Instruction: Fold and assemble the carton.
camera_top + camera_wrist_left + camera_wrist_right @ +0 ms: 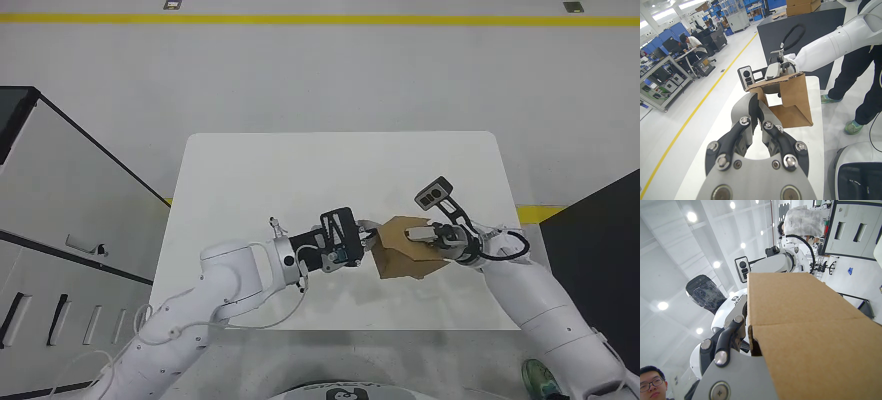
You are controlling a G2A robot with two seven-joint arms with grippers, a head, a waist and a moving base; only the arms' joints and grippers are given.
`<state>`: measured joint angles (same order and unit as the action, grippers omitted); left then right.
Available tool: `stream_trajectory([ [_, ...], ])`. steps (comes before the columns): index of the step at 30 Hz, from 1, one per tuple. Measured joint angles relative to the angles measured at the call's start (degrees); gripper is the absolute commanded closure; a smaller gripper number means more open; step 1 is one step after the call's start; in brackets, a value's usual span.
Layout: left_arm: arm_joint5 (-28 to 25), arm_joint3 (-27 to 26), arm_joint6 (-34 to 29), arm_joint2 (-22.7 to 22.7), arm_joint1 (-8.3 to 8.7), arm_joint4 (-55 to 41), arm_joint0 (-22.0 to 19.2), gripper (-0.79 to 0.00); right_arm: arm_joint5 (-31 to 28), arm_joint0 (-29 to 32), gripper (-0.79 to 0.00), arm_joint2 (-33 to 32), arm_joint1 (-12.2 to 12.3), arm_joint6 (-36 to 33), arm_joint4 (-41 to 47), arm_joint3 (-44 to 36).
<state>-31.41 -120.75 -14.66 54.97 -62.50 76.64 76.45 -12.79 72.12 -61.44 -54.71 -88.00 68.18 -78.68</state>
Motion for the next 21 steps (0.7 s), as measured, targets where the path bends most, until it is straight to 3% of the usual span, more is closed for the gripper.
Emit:
stream_trajectory([
  [21, -0.6, 0.7, 0.3, -1.5, -0.57, 0.1, -1.2, 0.0, -0.8, -1.6, 0.0, 3.4, 0.2, 0.0, 0.8, 0.8],
])
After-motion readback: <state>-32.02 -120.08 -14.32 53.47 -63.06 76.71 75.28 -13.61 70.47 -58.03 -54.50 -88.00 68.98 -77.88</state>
